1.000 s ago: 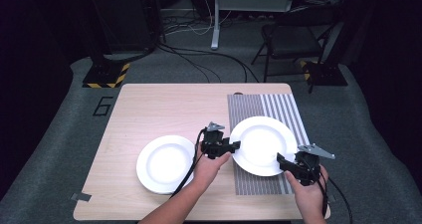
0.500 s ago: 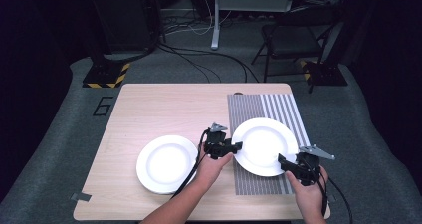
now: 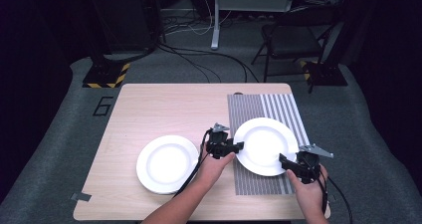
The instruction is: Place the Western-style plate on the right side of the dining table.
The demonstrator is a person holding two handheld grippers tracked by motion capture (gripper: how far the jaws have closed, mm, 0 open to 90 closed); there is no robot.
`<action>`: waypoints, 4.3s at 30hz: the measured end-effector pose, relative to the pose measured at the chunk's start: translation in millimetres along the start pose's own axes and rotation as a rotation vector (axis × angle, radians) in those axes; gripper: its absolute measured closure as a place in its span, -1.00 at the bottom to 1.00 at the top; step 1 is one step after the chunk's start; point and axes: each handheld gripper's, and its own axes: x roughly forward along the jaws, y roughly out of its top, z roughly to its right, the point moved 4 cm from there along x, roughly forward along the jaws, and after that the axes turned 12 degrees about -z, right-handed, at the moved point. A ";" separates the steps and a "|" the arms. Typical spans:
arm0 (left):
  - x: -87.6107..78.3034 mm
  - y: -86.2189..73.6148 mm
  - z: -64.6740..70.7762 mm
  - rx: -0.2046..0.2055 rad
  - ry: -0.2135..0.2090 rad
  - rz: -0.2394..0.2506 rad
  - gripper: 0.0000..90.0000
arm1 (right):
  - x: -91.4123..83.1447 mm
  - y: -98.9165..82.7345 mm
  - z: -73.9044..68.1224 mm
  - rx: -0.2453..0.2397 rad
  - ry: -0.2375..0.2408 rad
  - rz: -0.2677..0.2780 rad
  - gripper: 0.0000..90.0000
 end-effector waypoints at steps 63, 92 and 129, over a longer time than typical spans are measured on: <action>54.2 22.3 -17.4 -0.027 0.032 -0.002 0.27 | 48.1 21.7 34.1 0.036 -0.074 -0.039 -0.03; 76.7 20.8 -22.4 -0.041 0.028 -0.005 0.26 | 56.5 21.2 45.7 0.067 -0.084 -0.037 0.02; 55.6 21.2 -31.1 -0.083 -0.014 0.067 0.18 | 54.0 14.6 51.2 0.146 -0.037 0.008 -0.03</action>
